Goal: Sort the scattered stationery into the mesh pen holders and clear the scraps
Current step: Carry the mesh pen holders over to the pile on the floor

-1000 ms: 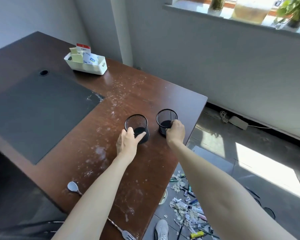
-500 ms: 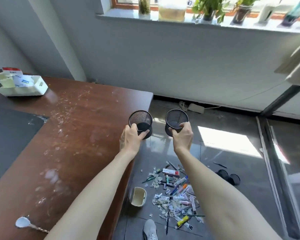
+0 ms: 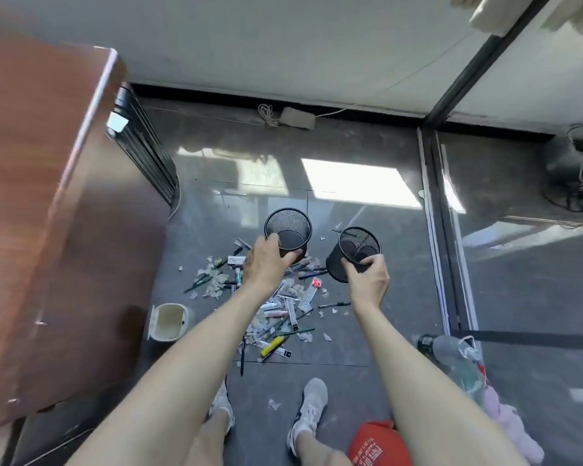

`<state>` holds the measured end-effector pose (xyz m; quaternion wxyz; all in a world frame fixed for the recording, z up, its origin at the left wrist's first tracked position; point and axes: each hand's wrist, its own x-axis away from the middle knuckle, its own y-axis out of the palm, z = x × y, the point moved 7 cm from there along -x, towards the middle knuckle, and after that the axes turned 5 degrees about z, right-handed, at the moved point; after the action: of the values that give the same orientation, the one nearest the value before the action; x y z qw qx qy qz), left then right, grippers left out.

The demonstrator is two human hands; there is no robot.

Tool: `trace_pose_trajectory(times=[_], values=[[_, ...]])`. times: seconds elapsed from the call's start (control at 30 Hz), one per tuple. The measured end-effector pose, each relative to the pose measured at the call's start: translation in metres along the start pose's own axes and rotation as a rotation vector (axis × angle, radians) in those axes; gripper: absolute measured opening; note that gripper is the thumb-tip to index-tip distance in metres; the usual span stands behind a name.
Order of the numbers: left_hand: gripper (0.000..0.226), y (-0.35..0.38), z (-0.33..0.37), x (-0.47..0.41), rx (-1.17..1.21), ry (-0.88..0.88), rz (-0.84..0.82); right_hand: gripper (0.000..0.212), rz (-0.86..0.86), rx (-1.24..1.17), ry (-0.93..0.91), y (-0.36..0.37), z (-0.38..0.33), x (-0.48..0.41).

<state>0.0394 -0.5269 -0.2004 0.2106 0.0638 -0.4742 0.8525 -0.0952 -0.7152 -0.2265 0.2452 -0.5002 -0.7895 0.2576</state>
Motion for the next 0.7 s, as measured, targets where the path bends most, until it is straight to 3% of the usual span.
trace_pose_trajectory(times=[0.37, 0.7], values=[[0.042, 0.276, -0.063, -0.074, -0.096, 0.196, -0.165, 0.032, 0.164, -0.026, 0.152, 0.100, 0.246, -0.072], [0.047, 0.479, -0.096, -0.145, -0.189, 0.479, -0.182, 0.030, 0.241, 0.102, 0.105, 0.163, 0.412, -0.171]])
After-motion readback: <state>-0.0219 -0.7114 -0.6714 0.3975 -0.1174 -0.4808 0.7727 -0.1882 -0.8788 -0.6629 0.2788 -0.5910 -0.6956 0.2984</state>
